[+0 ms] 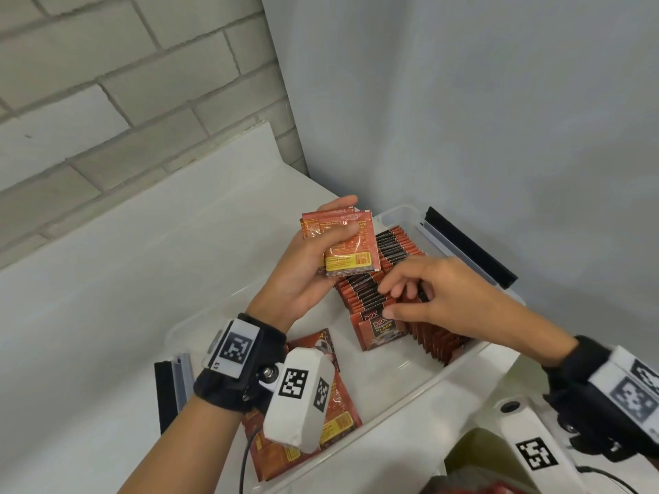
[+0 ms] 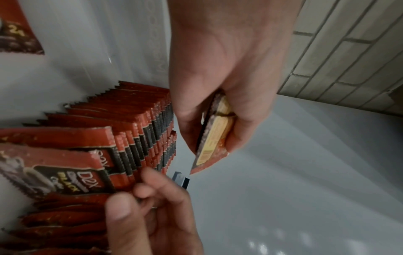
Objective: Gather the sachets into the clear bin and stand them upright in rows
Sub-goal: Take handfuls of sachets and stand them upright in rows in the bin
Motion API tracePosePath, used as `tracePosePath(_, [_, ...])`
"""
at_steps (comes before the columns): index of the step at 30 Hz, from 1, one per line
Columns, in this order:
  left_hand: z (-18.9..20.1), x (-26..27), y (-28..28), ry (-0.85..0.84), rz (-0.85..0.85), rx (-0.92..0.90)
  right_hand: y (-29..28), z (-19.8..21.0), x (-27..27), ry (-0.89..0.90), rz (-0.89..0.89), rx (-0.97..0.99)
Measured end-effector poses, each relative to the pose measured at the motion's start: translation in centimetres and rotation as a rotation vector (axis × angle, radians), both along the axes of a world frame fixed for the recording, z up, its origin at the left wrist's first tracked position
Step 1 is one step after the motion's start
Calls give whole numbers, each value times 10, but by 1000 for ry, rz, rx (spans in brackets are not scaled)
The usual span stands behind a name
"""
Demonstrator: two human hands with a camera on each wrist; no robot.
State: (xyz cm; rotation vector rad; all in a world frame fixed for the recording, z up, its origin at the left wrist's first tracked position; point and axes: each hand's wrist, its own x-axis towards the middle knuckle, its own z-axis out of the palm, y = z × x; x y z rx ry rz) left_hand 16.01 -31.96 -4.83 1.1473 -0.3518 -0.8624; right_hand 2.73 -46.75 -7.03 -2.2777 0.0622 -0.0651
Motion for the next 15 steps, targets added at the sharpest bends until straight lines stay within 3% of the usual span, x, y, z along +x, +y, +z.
tracePosePath(7, [-3,-7,-3,-19,-78,-44,-4,5,0,-19,-161,431])
tracePosePath(15, [-2,-11,-5,22,-120,12,-5,6,-3,-175,-176,523])
